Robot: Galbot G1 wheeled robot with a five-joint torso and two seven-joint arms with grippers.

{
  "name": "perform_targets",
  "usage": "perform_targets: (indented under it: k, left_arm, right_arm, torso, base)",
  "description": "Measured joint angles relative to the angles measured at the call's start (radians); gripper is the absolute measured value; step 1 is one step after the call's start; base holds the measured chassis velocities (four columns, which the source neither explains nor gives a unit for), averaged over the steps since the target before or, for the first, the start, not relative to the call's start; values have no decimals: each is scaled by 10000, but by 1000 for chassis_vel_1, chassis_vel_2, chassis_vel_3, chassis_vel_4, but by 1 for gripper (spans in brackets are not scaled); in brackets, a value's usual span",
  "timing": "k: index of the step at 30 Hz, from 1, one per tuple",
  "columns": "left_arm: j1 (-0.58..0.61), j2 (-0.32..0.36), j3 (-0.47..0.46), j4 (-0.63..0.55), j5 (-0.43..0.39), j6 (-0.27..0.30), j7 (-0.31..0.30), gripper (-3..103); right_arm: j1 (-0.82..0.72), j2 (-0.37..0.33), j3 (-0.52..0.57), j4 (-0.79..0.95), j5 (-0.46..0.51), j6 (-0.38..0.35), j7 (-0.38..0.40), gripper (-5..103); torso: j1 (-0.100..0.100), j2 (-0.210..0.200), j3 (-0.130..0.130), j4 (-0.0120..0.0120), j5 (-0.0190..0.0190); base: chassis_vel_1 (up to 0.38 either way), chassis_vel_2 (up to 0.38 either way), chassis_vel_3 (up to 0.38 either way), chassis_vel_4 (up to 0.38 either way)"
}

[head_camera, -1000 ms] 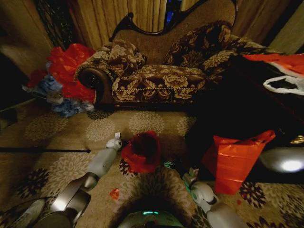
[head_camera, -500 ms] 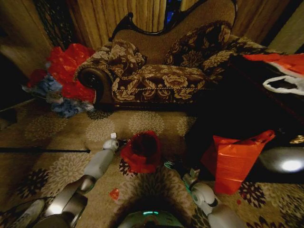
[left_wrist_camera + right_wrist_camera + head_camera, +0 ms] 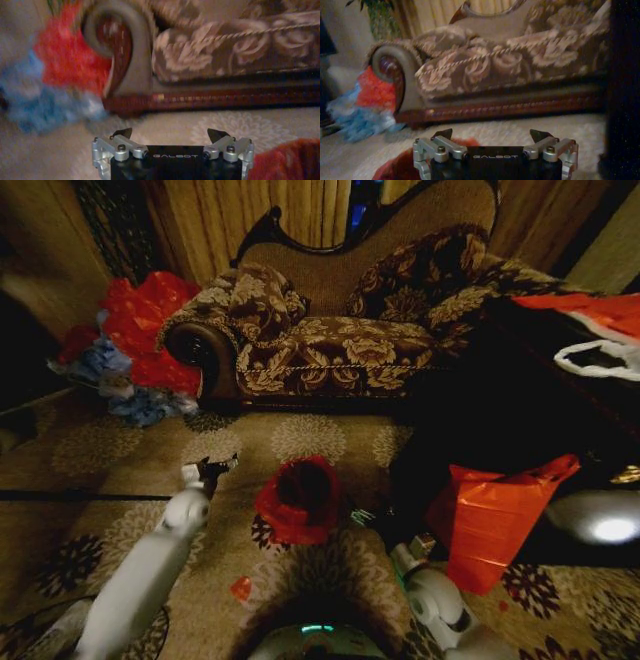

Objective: Place a garbage bag over the trash bin.

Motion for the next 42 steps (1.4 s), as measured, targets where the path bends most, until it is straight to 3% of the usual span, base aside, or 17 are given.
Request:
perform_targets:
  k: [2,3,4,6,7,9,12,15,17,24,30,42]
  left_arm:
    - [395,-78,-147,-288,386,-156,25,100]
    - [1342,-354,-535,-921,1192,-470,155,100]
    - [2674,-839,-877,-1768,1908,-763,259,100]
    - [4019,-1499,-1152,-2586,2704,-1062,503,100]
    - [4019,-1499,-1152,-2586,2704,-1062,503,100]
    - [5014,-2209,-1295,-3254,3497,-1372,965,100]
    - [5843,-2779,-1202,-3875,4062,-1749,1325,100]
    - [6155,-2967,-1060,-4110,4296,-1871,1386,100]
    - [6362,-3091,-955,-4281,4893,-2185,1718,100]
    - [6489,-2717,-878,-4837,4765,-1943,2359,100]
    - [6767,-2656,-757,-5172,4769,-1493,2251,100]
    - [6755,-2660,-744,-5175,4784,-1426,2180,100]
  right_arm:
    - [-86,97,87,73,-108,33,18,100]
    - [-347,374,394,239,-328,67,-41,100]
    - [-792,775,1026,462,-576,72,-412,100]
    - [-1336,1208,1696,743,-687,127,-911,100]
    - [-1336,1208,1696,743,-687,127,-911,100]
    - [-1955,1742,2440,1158,-746,163,-1455,100]
    - [-2565,2327,2986,1631,-808,174,-1707,100]
    - [-2851,2580,3223,1887,-831,180,-1824,100]
    - [-3156,2807,3387,2120,-1034,326,-1962,100]
    - [-2991,2894,3407,2514,-1361,283,-1551,100]
    - [-2939,3059,3283,2655,-1482,120,-1324,100]
    - [-2918,3053,3254,2649,-1490,107,-1297,100]
  torso:
    - [0,0,0,1,8]
    - [0,0,0,7,19]
    - [0,0,0,4,2]
    - [-1,0,0,8,19]
    - [-1,0,0,8,19]
    - [-2,1,-1,6,9]
    - [-1,1,0,3,16]
    - [-1,1,0,4,8]
    - [1,1,1,2,10]
    - [2,0,3,4,11]
    - [2,0,3,6,12]
    - [2,0,3,5,10]
  base:
    - [0,0,0,0]
    - [0,0,0,0]
    - [0,0,0,0]
    - [0,0,0,0]
    - [0,0,0,0]
    - [0,0,0,0]
    - [0,0,0,0]
    - [0,0,0,0]
    - [0,0,0,0]
    - [0,0,0,0]
    - [0,0,0,0]
    - [0,0,0,0]
